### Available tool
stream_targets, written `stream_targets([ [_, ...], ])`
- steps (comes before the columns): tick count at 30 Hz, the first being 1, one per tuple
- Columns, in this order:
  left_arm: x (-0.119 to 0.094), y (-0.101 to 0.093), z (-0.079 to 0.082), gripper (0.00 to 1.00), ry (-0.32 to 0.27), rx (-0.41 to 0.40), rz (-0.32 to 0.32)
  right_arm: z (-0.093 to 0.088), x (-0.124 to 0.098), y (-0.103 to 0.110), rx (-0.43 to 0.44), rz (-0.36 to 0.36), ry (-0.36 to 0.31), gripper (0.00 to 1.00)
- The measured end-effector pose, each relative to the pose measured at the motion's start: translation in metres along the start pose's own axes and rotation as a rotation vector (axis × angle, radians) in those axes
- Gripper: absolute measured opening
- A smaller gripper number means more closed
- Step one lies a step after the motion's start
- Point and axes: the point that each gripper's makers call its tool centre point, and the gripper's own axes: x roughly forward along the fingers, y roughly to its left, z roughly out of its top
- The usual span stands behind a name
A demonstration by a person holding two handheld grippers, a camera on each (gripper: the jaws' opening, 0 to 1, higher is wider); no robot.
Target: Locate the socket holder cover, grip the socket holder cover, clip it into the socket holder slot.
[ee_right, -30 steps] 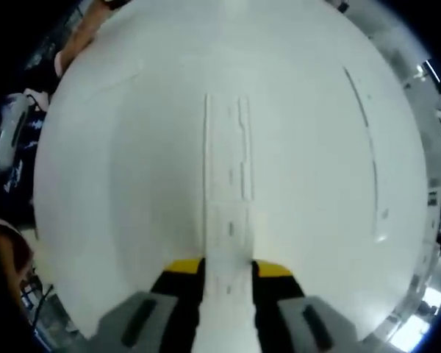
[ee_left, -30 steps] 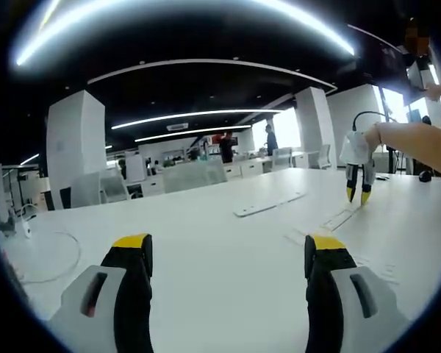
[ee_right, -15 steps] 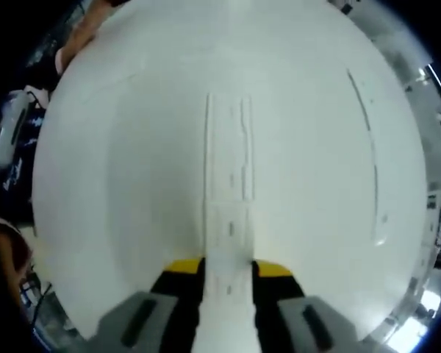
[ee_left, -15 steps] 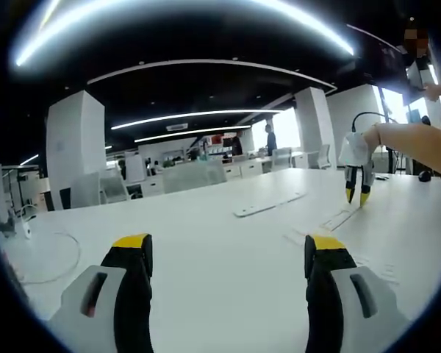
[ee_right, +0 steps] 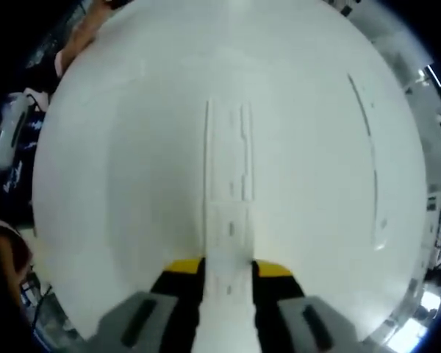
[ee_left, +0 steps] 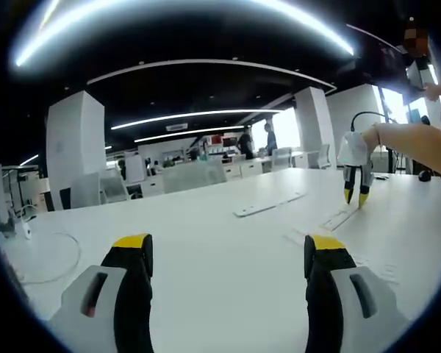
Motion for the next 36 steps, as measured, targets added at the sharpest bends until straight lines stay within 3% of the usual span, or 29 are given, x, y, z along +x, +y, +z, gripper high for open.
stream_targets([
  [36, -0.0004, -0.0029, -0.0012, 0.83, 0.011, 0.015, 0.001, 0.0048, -0.0016, -0.0057, 0.003, 0.005, -0.028, 0.28],
])
